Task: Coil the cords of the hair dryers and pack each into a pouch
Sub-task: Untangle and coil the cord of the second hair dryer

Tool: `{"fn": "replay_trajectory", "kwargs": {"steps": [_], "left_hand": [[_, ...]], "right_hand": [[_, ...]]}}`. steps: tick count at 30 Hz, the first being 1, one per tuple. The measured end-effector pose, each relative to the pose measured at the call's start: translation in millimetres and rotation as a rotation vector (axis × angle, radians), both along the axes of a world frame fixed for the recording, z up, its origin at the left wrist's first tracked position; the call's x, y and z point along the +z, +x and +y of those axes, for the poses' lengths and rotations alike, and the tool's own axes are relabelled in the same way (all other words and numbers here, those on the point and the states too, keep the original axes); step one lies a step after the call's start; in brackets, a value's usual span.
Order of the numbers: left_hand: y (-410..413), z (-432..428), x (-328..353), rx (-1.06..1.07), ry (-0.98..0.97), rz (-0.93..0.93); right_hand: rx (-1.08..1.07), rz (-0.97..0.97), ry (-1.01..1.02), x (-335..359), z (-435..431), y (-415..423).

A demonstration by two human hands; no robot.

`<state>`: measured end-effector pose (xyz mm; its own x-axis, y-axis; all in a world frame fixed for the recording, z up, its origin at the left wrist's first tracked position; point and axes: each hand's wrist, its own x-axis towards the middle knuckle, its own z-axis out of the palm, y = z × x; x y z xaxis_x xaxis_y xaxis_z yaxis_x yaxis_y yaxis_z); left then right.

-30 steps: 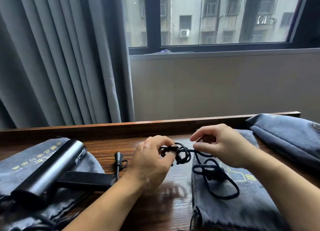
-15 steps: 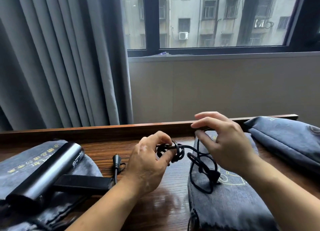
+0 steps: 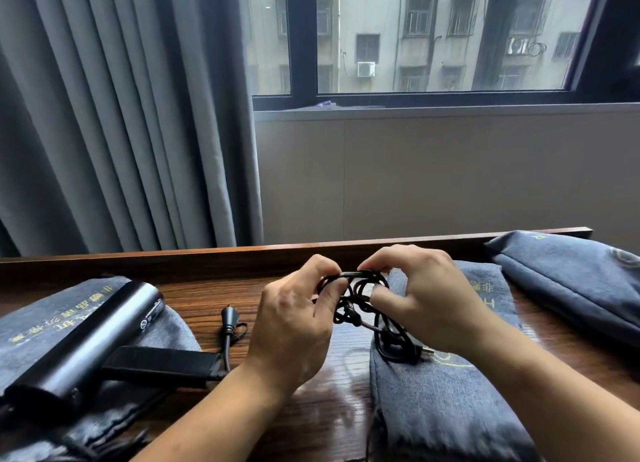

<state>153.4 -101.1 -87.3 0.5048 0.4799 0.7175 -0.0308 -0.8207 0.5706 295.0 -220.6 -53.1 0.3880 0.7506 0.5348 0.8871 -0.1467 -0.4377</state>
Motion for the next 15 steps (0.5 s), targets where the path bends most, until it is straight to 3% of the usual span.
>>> {"fn": "replay_trajectory", "kwargs": {"steps": [7, 15], "left_hand": [[-2, 3, 2, -0.060, -0.270, 0.011], [-1, 2, 3, -0.172, -0.074, 0.354]], "right_hand": [[-0.060, 0.081, 0.035, -3, 1, 8], [0.041, -0.047, 0.121, -13, 7, 4]]}}
